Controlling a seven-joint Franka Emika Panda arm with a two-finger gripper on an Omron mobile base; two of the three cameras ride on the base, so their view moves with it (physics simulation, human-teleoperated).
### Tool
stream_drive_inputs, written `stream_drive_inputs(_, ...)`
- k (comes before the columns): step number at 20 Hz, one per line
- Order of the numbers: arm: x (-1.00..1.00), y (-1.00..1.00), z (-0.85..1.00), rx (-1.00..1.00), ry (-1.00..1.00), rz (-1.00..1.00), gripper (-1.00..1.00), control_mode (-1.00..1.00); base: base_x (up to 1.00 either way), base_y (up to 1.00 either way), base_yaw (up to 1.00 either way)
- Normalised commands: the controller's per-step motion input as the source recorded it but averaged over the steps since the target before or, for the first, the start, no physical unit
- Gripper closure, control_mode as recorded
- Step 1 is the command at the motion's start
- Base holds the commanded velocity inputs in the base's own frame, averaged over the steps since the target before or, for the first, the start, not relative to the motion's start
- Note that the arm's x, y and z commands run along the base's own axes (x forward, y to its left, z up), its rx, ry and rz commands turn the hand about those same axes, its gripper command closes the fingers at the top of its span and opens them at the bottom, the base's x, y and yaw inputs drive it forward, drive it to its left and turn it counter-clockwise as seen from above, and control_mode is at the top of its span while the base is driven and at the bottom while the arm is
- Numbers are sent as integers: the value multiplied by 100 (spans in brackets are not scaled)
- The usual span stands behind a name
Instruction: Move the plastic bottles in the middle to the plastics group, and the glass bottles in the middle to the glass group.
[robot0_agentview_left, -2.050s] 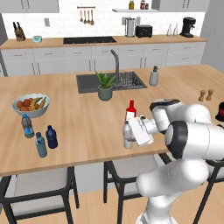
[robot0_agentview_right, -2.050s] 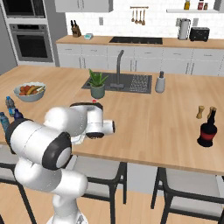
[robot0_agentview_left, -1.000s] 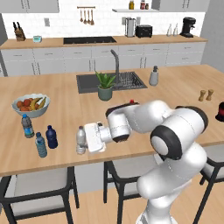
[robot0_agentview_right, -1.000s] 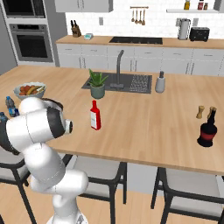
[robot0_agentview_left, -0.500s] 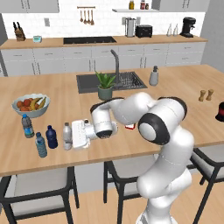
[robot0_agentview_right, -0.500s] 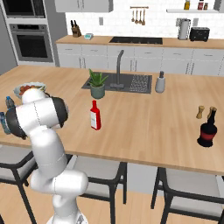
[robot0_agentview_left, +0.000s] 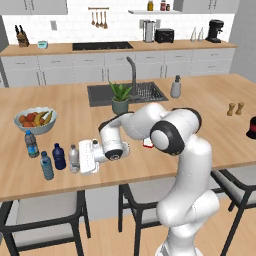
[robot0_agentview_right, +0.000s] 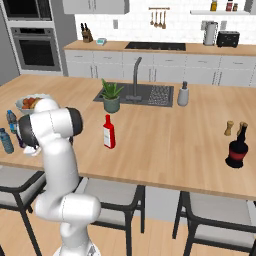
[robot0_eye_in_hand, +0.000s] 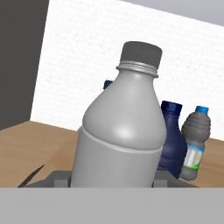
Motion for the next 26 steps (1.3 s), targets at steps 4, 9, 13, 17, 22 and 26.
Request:
stream_drive_inputs(4, 23, 0, -22, 0, 0, 0, 100, -100, 0, 0, 0)
stream_drive_inputs(9, 21, 6, -21, 0, 0, 0, 100, -100, 0, 0, 0)
stream_drive_inputs(13, 9, 9, -28, -1, 0, 0, 100, -100, 0, 0, 0)
stream_drive_inputs(17, -1, 1, -28, -3, -2, 0, 100, -100, 0, 0, 0)
stream_drive_inputs(22, 0, -1, -18, -3, -2, 0, 100, -100, 0, 0, 0)
stream_drive_inputs(26, 0, -7, -17, -1, 0, 0, -100, -100, 0, 0, 0)
